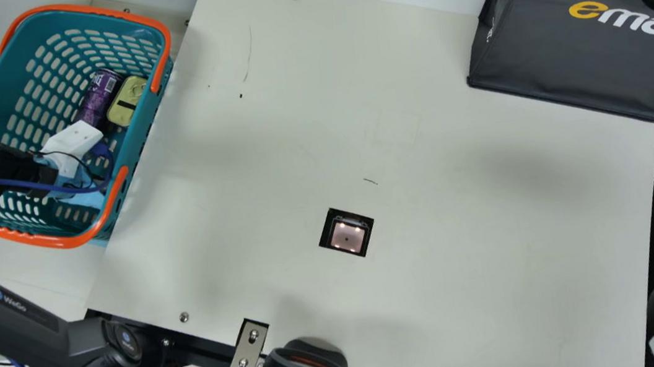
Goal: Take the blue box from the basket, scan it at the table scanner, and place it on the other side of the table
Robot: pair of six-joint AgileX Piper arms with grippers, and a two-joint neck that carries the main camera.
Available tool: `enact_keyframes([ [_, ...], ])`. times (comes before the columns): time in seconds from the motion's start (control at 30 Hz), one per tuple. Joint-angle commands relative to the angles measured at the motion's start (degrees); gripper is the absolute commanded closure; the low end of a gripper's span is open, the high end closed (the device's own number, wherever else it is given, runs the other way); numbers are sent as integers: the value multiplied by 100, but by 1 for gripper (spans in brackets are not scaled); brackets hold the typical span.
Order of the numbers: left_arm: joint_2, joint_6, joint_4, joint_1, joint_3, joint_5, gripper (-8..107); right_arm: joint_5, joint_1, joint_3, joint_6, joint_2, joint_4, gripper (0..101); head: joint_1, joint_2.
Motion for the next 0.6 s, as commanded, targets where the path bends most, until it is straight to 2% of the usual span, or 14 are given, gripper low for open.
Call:
enact_keyframes([
  [0.0, -23, -28, 10, 13, -1, -16, 107, 0, 0, 0, 0, 0, 0, 6, -148, 14],
  [0.5, -567, -858, 560, 138, -110, 125, 107, 0, 0, 0, 0, 0, 0, 6, -148, 14],
  [0.57, -617, -966, 640, 139, -104, 88, 100, 0, 0, 0, 0, 0, 0, 6, -148, 14],
])
